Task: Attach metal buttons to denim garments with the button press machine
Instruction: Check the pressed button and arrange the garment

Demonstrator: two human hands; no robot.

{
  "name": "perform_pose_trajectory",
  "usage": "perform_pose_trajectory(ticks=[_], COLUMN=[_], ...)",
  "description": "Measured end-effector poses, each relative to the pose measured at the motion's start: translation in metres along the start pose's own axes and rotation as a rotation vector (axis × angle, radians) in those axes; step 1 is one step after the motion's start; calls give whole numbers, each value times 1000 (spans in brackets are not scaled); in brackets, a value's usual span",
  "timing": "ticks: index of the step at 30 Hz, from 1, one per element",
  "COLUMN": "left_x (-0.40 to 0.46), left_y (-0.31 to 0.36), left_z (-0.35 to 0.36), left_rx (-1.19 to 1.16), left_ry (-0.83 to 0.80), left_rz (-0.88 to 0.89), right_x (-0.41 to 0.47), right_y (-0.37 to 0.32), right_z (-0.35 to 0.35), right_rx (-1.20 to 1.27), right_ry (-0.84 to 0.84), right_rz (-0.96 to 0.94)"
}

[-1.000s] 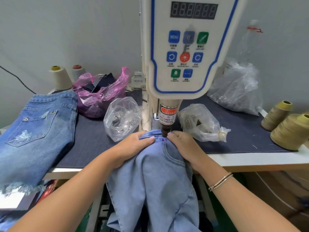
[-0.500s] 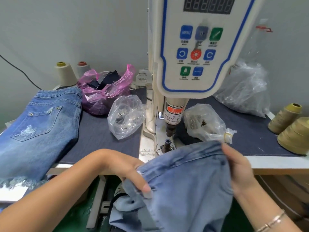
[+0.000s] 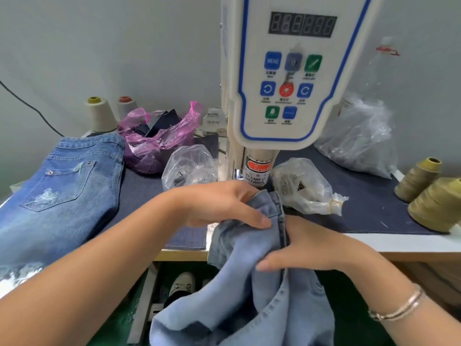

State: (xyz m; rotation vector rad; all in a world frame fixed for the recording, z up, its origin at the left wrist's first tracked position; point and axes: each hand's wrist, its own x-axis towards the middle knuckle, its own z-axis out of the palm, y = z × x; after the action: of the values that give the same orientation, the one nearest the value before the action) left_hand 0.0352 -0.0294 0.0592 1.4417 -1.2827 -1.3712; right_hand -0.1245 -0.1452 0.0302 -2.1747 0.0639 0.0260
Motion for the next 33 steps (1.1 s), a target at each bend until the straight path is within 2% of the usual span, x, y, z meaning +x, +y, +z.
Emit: perform_pose_trajectory(ticks=[2,4,6,8,10,12,14,16,19,23,25,27,29,31,33], left_x=[0,-4,-8,-11,-12,-12,-12,-10,-5,-6,-8,-7,-4,-5,-8], left_y=[-1,-8,-23,-39,-52,-57,-55,-50,-47,-47,-44,-42,-40,-38,-36], left_z=[-5,-9,-14,-15,-15,-18,-20,-19,-17,-18,-16,-14,-13,-13,-17], left_rx=[29,39,126,207,209,67,-78,-98,-8,62,141,167,102,-4,-25], left_ry=[-59,-99,-143,-173,-108,-39,-35,-58,-12,-23,-69,-103,-107,-100,-101], left_rz=[-17,-38,-99,-170,-172,-117,-91,-114,-162,-268,-288,-260,-208,-171,-158], right_x=[0,-4,-11,-19,-26,-27,-24,-19,-11,-1,2,1,2,3,2], right_y=[3,14,28,41,51,56,57,50,34,22,12,3,-3,-4,1], right_z=[-5,-12,-16,-19,-24,-29,-32,-28,-10,-7,-17,-21,-19,-16,-16], right_rx=[130,426,724,875,910,746,358,109,5,-411,-557,-590,-492,-414,-133], right_ry=[7,50,182,320,395,364,325,410,427,419,245,47,-58,-57,-15], right_rz=[31,73,110,95,128,262,371,284,27,40,131,189,195,174,192])
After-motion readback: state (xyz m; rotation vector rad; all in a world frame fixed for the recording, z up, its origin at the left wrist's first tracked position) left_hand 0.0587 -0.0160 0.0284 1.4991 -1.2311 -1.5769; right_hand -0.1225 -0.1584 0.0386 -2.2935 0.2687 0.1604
